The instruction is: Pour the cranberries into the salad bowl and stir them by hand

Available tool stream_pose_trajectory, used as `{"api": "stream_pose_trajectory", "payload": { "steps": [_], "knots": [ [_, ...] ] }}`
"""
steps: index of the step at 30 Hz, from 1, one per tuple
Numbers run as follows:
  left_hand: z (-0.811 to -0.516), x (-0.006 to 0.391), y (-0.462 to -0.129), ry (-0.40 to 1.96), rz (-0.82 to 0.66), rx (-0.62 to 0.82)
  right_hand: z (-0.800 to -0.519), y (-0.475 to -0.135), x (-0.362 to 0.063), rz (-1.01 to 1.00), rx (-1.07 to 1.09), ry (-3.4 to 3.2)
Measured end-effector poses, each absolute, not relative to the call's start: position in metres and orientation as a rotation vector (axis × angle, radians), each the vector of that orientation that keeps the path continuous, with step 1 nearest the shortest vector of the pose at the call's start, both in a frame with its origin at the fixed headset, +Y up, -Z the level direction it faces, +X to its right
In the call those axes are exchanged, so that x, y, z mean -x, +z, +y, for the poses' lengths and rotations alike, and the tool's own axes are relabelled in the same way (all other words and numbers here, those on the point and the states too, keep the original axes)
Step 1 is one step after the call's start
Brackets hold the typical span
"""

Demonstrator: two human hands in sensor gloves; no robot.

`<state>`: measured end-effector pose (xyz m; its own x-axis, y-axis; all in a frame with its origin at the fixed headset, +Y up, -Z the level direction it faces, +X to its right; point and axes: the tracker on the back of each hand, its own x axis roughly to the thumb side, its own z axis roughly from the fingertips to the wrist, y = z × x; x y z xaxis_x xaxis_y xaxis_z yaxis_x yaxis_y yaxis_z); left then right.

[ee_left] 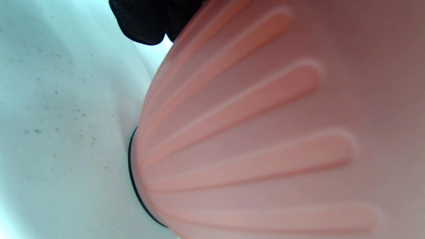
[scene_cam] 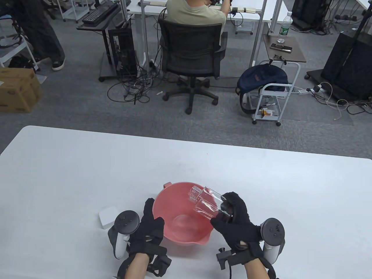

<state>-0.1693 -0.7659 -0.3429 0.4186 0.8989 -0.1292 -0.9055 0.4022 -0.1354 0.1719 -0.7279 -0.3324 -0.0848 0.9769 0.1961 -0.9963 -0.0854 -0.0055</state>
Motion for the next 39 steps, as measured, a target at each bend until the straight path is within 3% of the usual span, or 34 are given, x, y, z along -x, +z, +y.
{"api": "stream_pose_trajectory", "payload": {
  "steps": [2, 6, 9, 12, 15, 18, 21, 23, 26, 29, 31, 34, 37, 39],
  "knots": [
    [-0.766, 0.170, -0.343, 1.146, 0.040, 0.195, -0.729, -0.332, -0.169, -0.094, -0.180, 1.616],
    [-0.766, 0.169, -0.343, 1.144, 0.039, 0.197, -0.725, -0.329, -0.170, -0.231, -0.122, 1.818],
    [-0.766, 0.169, -0.343, 1.147, 0.039, 0.197, -0.726, -0.331, -0.167, -0.125, -0.195, 1.701],
    [-0.766, 0.169, -0.343, 1.146, 0.039, 0.198, -0.724, -0.328, -0.166, -0.211, -0.125, 1.760],
    [-0.766, 0.170, -0.343, 1.148, 0.040, 0.198, -0.726, -0.330, -0.167, -0.135, -0.181, 1.713],
    [-0.765, 0.170, -0.343, 1.146, 0.040, 0.198, -0.722, -0.327, -0.168, -0.289, -0.087, 1.793],
    [-0.765, 0.170, -0.342, 1.150, 0.040, 0.201, -0.722, -0.326, -0.165, -0.159, -0.200, 1.678],
    [-0.765, 0.170, -0.342, 1.145, 0.040, 0.197, -0.719, -0.323, -0.164, -0.336, -0.073, 1.803],
    [-0.765, 0.170, -0.342, 1.154, 0.039, 0.202, -0.723, -0.326, -0.162, -0.136, -0.231, 1.706],
    [-0.765, 0.171, -0.342, 1.146, 0.040, 0.196, -0.721, -0.325, -0.162, -0.318, -0.096, 1.784],
    [-0.766, 0.171, -0.343, 1.157, 0.040, 0.203, -0.723, -0.326, -0.163, -0.172, -0.209, 1.770],
    [-0.766, 0.171, -0.343, 1.144, 0.040, 0.198, -0.722, -0.323, -0.162, -0.344, -0.069, 1.770],
    [-0.766, 0.171, -0.343, 1.154, 0.039, 0.203, -0.723, -0.325, -0.162, -0.186, -0.204, 1.728],
    [-0.766, 0.171, -0.343, 1.147, 0.038, 0.201, -0.722, -0.321, -0.160, -0.331, -0.076, 1.719]
  ]
}}
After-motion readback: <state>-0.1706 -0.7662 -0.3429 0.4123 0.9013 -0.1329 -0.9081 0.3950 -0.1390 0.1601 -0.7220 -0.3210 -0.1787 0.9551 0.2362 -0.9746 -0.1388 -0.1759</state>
